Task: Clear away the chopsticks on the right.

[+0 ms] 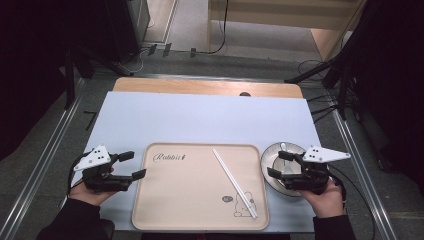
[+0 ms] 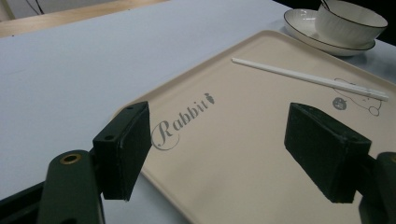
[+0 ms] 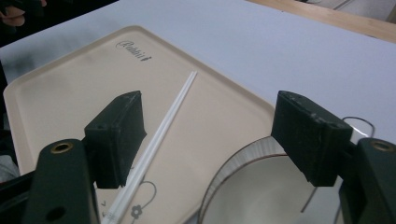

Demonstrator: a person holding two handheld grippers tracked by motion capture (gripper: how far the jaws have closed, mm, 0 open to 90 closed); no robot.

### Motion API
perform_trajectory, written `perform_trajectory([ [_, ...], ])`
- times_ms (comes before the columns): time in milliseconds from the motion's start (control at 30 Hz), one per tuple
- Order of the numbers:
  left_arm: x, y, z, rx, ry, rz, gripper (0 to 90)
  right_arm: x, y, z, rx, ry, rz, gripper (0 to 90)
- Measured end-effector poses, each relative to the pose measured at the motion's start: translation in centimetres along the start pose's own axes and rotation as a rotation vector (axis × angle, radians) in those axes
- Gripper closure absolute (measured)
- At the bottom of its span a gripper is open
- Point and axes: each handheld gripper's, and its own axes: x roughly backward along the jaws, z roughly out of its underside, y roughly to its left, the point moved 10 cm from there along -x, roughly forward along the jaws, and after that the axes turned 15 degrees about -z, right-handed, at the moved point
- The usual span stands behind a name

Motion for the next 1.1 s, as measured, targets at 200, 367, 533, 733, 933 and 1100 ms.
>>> perform_trajectory([
  [200,0.0,0.0,0.0,-0.001,-0.002,0.002,23.0,1.2,-1.8,0.7,0.002,-0.009,0.002,25.2],
  [367,0.0,0.0,0.0,0.000,-0.004,0.003,23.0,2.0,-2.2,0.8,-0.006,-0.029,-0.002,25.0],
  [533,0.1,-0.1,0.0,-0.002,-0.002,0.006,23.0,1.9,-2.2,1.0,-0.012,-0.022,-0.001,25.0],
  [733,0.0,0.0,0.0,0.001,-0.002,0.005,23.0,1.9,-2.2,1.2,-0.001,-0.015,0.003,25.0],
  [933,0.0,0.0,0.0,0.003,-0.001,0.003,23.0,1.9,-2.4,1.3,-0.012,-0.017,0.006,25.0],
  [1100,0.0,0.0,0.1,0.000,0.000,0.004,23.0,1.8,-2.4,1.2,-0.012,-0.015,0.004,25.0],
])
